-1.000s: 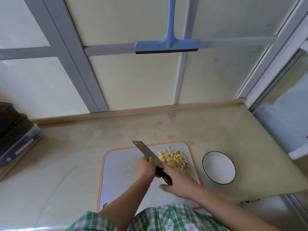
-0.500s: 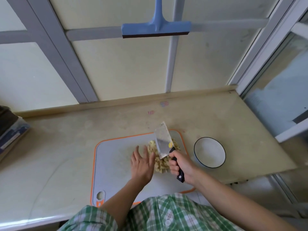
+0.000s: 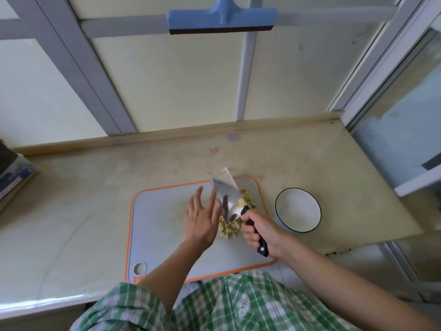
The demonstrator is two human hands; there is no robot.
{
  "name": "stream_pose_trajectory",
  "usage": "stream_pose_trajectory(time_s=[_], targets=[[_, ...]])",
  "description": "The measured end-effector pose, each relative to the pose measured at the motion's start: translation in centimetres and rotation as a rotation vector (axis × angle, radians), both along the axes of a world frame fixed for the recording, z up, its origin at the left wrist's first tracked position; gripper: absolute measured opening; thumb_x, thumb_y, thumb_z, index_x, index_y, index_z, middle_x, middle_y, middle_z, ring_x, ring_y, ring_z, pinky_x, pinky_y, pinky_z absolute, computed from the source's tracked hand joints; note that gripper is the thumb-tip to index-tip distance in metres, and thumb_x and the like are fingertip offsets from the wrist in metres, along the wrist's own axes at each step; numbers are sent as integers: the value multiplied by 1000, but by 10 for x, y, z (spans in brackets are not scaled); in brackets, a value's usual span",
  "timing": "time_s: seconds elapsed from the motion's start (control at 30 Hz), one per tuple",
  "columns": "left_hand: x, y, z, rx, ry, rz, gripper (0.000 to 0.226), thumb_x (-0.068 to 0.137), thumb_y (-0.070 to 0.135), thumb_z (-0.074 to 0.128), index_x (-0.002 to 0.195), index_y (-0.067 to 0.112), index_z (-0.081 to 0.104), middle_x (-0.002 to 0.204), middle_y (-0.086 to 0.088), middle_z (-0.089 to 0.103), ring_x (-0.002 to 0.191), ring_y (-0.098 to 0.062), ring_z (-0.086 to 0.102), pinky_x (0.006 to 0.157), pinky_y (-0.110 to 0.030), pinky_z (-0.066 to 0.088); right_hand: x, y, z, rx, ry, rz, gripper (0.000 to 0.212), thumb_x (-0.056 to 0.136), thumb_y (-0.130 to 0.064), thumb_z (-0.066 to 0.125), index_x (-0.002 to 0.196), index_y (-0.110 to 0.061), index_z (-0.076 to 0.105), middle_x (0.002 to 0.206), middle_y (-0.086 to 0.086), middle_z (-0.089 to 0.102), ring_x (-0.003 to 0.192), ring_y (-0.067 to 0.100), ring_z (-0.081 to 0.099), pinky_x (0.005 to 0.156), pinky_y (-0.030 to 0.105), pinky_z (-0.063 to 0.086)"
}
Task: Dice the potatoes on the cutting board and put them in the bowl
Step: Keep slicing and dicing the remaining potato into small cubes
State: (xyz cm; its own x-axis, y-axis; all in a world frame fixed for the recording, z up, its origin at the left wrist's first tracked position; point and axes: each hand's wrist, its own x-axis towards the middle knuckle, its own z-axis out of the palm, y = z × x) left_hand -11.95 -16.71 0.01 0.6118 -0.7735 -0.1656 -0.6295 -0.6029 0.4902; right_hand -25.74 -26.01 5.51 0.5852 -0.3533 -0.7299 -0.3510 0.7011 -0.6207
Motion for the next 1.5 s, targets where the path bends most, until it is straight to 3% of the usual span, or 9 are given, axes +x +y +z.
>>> stream_pose_trajectory(time_s=[0.17, 0.3, 0.5, 0.6, 0.67, 0.9, 1.03, 1.17, 1.5], targets=[[7, 0, -7, 118, -40, 65, 47, 102, 41, 29, 141, 20, 45, 153, -11, 25, 141, -29, 18, 110, -40, 26, -1, -3, 5, -46, 59, 94, 34, 95, -15, 40, 61, -17, 32, 46, -3, 29, 36, 10, 22, 36, 22, 19], [13, 6, -10, -49, -80, 86, 19, 92, 26, 59, 97, 18, 76, 113, -4, 64, 113, -28, 49, 85, -34, 37, -1, -6, 3, -108, 61, 74, 19, 95, -14, 40, 77, -18, 35, 52, -2, 30, 37, 11, 23, 36, 21, 19], [4, -6, -2, -28, 71, 255, 18, 80, 16, 67, 92, 24, 58, 85, 6, 68, 91, -18, 55, 70, -32, 47, -11, -11, -8, -266, 88, 120, 9, 97, -16, 44, 88, -15, 40, 52, -2, 33, 37, 12, 26, 36, 21, 23], [4, -4, -9, -46, 124, 325, 13, 87, 30, 66, 85, 19, 59, 76, 7, 67, 81, -19, 59, 66, -33, 49, -20, -11, -15, -343, 66, 171, 12, 99, -24, 46, 90, -16, 46, 53, -2, 34, 38, 13, 27, 37, 22, 26], [6, 5, -17, -48, 122, 336, 34, 91, 40, 59, 71, 14, 65, 69, 1, 67, 80, -24, 59, 65, -35, 49, -22, -10, -21, -445, 61, 208, 17, 100, -28, 47, 89, -15, 49, 56, -1, 37, 39, 13, 28, 37, 23, 28], [2, 21, -24, -88, 19, 270, 15, 91, 25, 57, 97, 18, 69, 92, 0, 70, 95, -24, 54, 79, -36, 45, -22, -33, -38, -1160, 341, 288, 11, 99, -25, 46, 107, -19, 51, 68, 0, 55, 60, 24, 53, 49, 32, 33], [-2, 19, -28, -75, 9, 232, 19, 90, 22, 56, 105, 17, 67, 98, -3, 69, 100, -25, 53, 81, -35, 43, -27, -30, -50, -1181, 482, 315, 28, 99, -17, 44, 127, -15, 46, 81, 6, 57, 67, 26, 54, 49, 31, 32], [-2, 18, -30, -65, 26, 194, 22, 89, 18, 56, 109, 18, 65, 100, -2, 67, 103, -24, 51, 85, -34, 43, -34, -18, -67, -1178, 548, 313, 20, 100, -19, 43, 118, -13, 46, 81, 2, 54, 65, 23, 52, 52, 36, 41], [9, 27, -34, -101, 31, 173, 17, 89, 15, 58, 103, 16, 68, 97, -2, 67, 99, -23, 52, 82, -32, 43, -38, -14, -71, -1195, 422, 280, 37, 99, -18, 46, 136, -19, 44, 75, 0, 57, 56, 15, 53, 45, 28, 36]])
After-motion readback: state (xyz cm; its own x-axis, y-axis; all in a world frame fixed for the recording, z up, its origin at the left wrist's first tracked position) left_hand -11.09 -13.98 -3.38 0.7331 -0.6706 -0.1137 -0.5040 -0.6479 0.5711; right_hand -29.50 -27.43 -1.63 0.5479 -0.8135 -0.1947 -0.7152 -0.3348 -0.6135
